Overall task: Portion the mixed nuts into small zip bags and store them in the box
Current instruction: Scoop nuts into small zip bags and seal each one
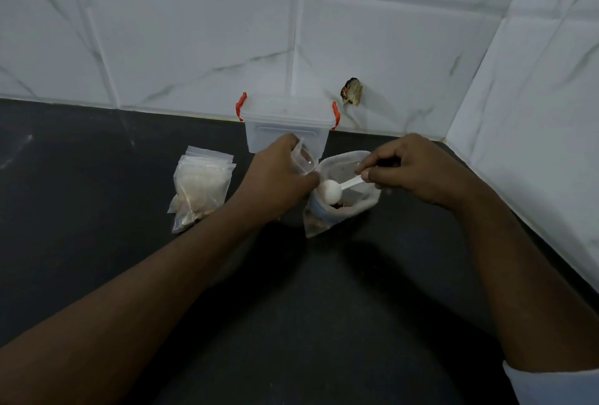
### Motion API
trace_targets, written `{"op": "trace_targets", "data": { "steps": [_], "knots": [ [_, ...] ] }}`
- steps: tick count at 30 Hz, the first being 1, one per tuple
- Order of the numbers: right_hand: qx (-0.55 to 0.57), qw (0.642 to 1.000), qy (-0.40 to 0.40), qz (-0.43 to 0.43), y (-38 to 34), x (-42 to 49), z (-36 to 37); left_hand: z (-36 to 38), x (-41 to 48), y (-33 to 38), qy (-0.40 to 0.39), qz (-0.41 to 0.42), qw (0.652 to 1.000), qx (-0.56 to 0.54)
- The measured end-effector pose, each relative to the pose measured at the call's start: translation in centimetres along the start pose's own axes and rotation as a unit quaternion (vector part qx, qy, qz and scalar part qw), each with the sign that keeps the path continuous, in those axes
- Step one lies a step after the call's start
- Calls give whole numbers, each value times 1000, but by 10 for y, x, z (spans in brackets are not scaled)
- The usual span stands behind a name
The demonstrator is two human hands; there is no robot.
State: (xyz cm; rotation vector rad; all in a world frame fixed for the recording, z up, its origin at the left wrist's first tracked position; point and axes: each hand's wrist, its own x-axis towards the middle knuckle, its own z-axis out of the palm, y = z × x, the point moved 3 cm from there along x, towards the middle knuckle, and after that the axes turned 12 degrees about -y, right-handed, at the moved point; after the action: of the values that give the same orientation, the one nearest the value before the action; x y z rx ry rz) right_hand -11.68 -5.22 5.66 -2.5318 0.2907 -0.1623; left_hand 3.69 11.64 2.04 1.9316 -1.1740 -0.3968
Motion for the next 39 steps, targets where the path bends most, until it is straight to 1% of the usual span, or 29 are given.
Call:
{"op": "trace_targets", "data": {
  "steps": [3, 5, 6, 8, 9, 10, 11, 12, 13, 14, 15, 17, 18, 19, 20, 22, 24, 25, 27, 29, 30, 32, 34, 35, 37, 39],
  "knots": [
    [68, 998, 7, -6, -3, 1, 3, -3, -1, 3, 33, 27, 999, -13],
    [94, 996, 1, -7, -3, 4, 7, -5, 0, 1, 52, 36, 998, -17],
    [86, 996, -7, 0, -1, 6, 10, -5, 1, 0, 56, 34, 998, -16],
    [19, 999, -36, 28, 3, 10, 17, -5, 3, -4, 52, 25, 998, -9],
    [-22, 998, -40, 43, 4, 11, 19, -5, 4, -5, 49, 23, 999, -6],
    [-43, 997, -28, 56, 5, 11, 17, -5, 4, -6, 48, 23, 999, -4],
    [-30, 998, -8, 63, 7, 10, 13, -5, 4, -7, 49, 23, 999, -3],
    [13, 998, 13, 61, 8, 9, 9, -5, 3, -7, 53, 25, 998, -5],
    [57, 997, 21, 56, 7, 7, 7, -6, 3, -8, 59, 29, 998, -7],
    [85, 995, 13, 50, 5, 7, 8, -6, 4, -8, 64, 33, 997, -7],
    [75, 996, -6, 47, 2, 9, 13, -6, 4, -7, 68, 38, 997, -8],
    [-10, 997, -48, 54, -1, 15, 26, -5, 3, -5, 70, 44, 997, -6],
    [-46, 995, -57, 62, -1, 17, 30, -4, 3, -5, 71, 47, 996, -4],
    [-57, 995, -52, 71, 0, 18, 29, -3, 3, -5, 72, 50, 996, -2],
    [-46, 995, -33, 78, 2, 17, 25, -3, 2, -5, 72, 51, 996, 0],
    [19, 997, 2, 73, 3, 13, 17, -3, 2, -7, 77, 53, 996, 0],
    [78, 995, -4, 55, -4, 13, 21, -4, 2, -7, 81, 58, 995, -3],
    [69, 996, -18, 50, -7, 15, 27, -4, 1, -7, 82, 58, 995, -4],
    [-10, 997, -49, 55, -9, 20, 39, -5, 2, -7, 79, 54, 995, 0],
    [-78, 993, -45, 77, -5, 21, 34, -5, 4, -9, 75, 48, 996, 3],
    [-86, 992, -25, 85, -3, 19, 28, -5, 4, -10, 73, 45, 996, 3],
    [-37, 996, 12, 80, -1, 16, 20, -5, 5, -13, 70, 41, 997, 5],
    [17, 998, 6, 62, -9, 16, 26, -4, 6, -13, 66, 38, 997, 12],
    [4, 999, -10, 52, -13, 18, 32, -4, 6, -14, 65, 37, 997, 16],
    [-75, 996, -31, 46, -15, 22, 40, -2, 7, -14, 60, 34, 997, 23],
    [-131, 989, -9, 68, -9, 21, 33, 0, 7, -16, 53, 28, 998, 30]
  ]
}}
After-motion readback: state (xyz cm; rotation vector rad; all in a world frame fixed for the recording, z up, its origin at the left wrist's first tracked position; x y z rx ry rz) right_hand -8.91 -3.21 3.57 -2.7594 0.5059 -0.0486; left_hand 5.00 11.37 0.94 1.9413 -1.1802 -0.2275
